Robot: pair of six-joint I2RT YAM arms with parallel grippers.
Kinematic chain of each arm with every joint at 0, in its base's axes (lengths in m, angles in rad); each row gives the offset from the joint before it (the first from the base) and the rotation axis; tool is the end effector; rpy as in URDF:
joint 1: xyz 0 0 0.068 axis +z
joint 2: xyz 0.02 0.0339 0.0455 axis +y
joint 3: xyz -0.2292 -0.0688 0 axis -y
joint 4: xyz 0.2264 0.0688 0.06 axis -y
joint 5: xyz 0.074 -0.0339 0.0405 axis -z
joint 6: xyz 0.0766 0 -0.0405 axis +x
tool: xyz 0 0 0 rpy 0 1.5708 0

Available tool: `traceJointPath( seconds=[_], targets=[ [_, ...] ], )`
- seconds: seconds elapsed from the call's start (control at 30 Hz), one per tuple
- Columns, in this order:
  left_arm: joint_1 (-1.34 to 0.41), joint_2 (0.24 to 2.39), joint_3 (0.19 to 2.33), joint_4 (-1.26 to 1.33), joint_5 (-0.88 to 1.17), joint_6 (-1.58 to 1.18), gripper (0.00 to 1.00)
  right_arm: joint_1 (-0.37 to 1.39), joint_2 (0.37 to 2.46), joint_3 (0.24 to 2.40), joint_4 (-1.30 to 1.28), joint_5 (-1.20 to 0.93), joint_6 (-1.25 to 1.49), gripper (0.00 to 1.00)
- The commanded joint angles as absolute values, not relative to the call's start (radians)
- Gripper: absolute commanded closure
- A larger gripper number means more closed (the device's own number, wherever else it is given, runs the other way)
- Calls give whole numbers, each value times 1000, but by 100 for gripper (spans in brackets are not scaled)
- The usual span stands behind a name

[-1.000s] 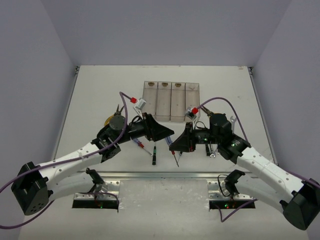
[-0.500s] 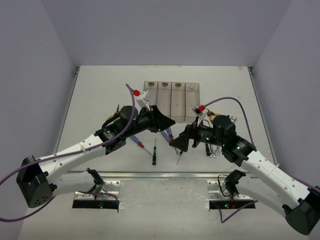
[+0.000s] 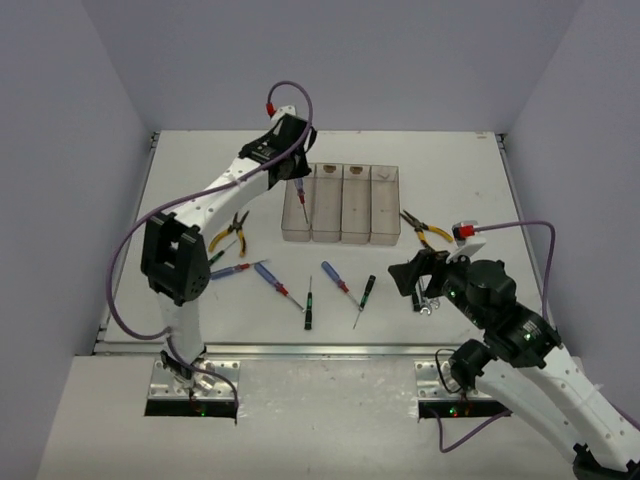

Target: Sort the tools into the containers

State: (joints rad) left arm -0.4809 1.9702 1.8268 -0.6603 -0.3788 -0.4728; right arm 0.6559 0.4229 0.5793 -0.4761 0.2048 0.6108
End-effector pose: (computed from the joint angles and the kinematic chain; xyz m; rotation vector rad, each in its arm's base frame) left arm 0.4054 -0.1796 0.2472 -0.1684 2.2976 -0.0342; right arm 0.1416 0.0893 0.2553 0.0999 1.9373 0.6668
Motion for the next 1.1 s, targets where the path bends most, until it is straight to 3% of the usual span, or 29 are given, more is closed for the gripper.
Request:
traceJointPath(
  seconds=[0.0,0.13,0.23,0.3,0.4,0.47,0.5,0.53,0.67,0.77,0.8,0.9,1.07],
  targets=[
    [-464,2156,2095,-829,-483,-381,100,653,464,561,-501,222,535,1],
    [-453,2259,2175,-842,-466,-373,100,653,554,555,-500,156,509,1],
    [-448,2292,2169,-811,-470,-368,90,652,651,552,-448,48,480,1],
    [-440,2293,2172,-810,-451,-372,77,653,701,550,-405,4,466,1],
    [-439,2271,2162,-814,-434,-383,34,653,826,566,-336,-72,451,1],
    [-440,2205,2139,-804,-412,-400,20,655,911,611,-313,-121,434,7],
    [-442,2156,2109,-783,-380,-405,7,655,973,637,-303,-129,427,11],
    [-443,2133,2078,-773,-365,-408,0,655,1025,649,-293,-133,423,15],
    [-469,1841,1875,-680,-343,-438,0,683,1237,751,-269,-95,383,26],
    [-511,1515,1600,-576,-355,-503,0,727,1401,823,-276,-17,353,30],
    [-515,1495,1506,-564,-361,-505,0,729,1409,827,-278,-2,353,30],
    [-613,1096,1110,-344,-321,-551,0,775,1562,903,-292,39,350,36],
    [-626,773,873,-383,-308,-580,0,834,1723,1007,-325,89,342,45]
  ],
)
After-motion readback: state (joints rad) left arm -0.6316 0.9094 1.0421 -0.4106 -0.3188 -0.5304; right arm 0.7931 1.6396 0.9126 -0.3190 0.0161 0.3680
